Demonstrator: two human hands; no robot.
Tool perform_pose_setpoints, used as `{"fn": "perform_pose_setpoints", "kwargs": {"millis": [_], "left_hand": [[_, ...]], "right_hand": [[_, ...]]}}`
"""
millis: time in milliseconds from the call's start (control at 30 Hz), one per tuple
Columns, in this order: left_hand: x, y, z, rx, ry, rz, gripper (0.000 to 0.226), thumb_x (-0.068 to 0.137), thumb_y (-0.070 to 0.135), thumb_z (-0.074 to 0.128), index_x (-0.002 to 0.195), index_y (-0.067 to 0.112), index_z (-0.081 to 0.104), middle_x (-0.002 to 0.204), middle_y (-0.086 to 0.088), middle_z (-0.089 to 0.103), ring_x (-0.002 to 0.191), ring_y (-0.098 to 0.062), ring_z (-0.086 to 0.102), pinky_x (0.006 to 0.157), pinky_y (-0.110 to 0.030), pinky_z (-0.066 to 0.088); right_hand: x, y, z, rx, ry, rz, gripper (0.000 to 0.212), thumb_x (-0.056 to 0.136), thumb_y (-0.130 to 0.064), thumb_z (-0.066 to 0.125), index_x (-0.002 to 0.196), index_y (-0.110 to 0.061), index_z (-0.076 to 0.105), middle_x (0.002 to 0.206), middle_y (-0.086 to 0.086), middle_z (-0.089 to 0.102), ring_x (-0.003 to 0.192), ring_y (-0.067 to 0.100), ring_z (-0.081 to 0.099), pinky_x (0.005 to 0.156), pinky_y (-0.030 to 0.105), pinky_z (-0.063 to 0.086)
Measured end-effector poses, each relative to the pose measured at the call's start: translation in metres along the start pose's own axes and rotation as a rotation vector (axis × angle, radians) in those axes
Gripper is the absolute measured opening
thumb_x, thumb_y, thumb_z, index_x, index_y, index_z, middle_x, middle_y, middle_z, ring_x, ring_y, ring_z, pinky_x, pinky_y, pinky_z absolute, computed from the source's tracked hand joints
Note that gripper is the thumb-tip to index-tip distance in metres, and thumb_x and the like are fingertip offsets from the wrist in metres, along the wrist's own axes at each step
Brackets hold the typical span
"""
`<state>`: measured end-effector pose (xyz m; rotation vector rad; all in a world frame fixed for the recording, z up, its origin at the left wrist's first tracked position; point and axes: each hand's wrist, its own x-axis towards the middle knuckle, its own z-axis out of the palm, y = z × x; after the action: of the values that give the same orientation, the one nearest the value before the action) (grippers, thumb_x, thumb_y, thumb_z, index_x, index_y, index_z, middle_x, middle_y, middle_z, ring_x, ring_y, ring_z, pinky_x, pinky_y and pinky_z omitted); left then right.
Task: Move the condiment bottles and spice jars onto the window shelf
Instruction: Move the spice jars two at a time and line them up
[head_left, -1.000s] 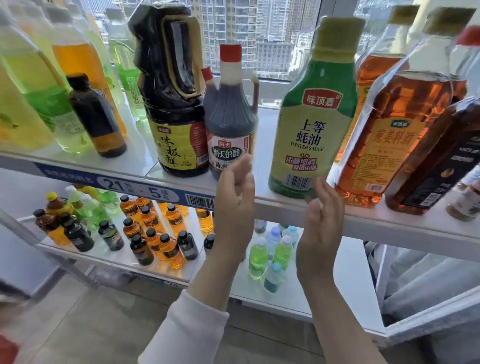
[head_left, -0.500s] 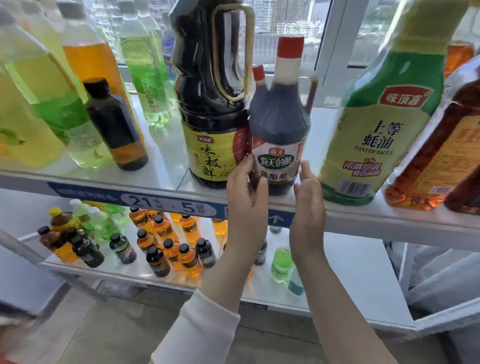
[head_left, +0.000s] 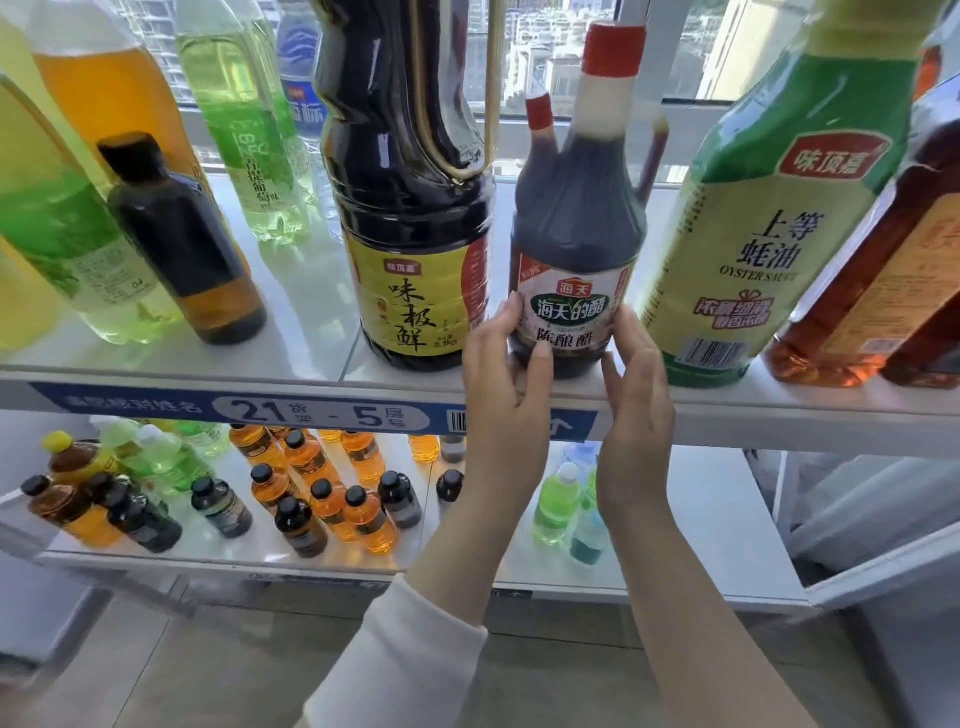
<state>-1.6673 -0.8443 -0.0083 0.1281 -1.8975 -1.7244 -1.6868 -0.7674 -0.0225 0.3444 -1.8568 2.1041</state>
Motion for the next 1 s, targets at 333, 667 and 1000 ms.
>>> {"fn": "perform_pose_setpoints", "kwargs": {"millis": [333, 667, 1000], "left_hand": [[-0.001, 0.004, 0.009, 0.01, 0.002, -0.018, 0.037, 0.096, 0.008, 0.043, 0.133, 0.013, 0.042, 0.129, -0.006, 0.041, 0.109, 0.018, 0.04, 0.09, 0.002, 0.032], [-0.005, 0.011, -0.02, 0.038, -0.016, 0.04, 0.029, 0.097, 0.025, 0.038, 0.123, 0.023, 0.048, 0.125, 0.002, 0.054, 0.112, 0.001, 0.052, 0.09, -0.008, 0.04], [0.034, 0.003, -0.11, -0.035, 0.275, -0.083, 0.031, 0.099, 0.033, 0.032, 0.126, 0.023, 0.044, 0.128, 0.003, 0.05, 0.121, -0.011, 0.049, 0.107, -0.037, 0.037]], "right_hand": [[0.0, 0.005, -0.009, -0.068, -0.023, 0.018, 0.054, 0.085, -0.054, 0.027, 0.133, -0.029, 0.035, 0.149, -0.003, 0.034, 0.137, 0.006, 0.031, 0.115, 0.036, 0.028], [-0.031, 0.001, -0.001, -0.082, 0.099, -0.175, 0.053, 0.095, -0.055, 0.026, 0.122, -0.017, 0.052, 0.126, 0.001, 0.048, 0.122, 0.014, 0.047, 0.104, 0.038, 0.042], [-0.022, -0.009, 0.064, -0.098, -0.189, 0.013, 0.038, 0.092, -0.053, 0.025, 0.127, -0.041, 0.032, 0.144, -0.013, 0.035, 0.133, -0.005, 0.029, 0.112, 0.018, 0.024]]}}
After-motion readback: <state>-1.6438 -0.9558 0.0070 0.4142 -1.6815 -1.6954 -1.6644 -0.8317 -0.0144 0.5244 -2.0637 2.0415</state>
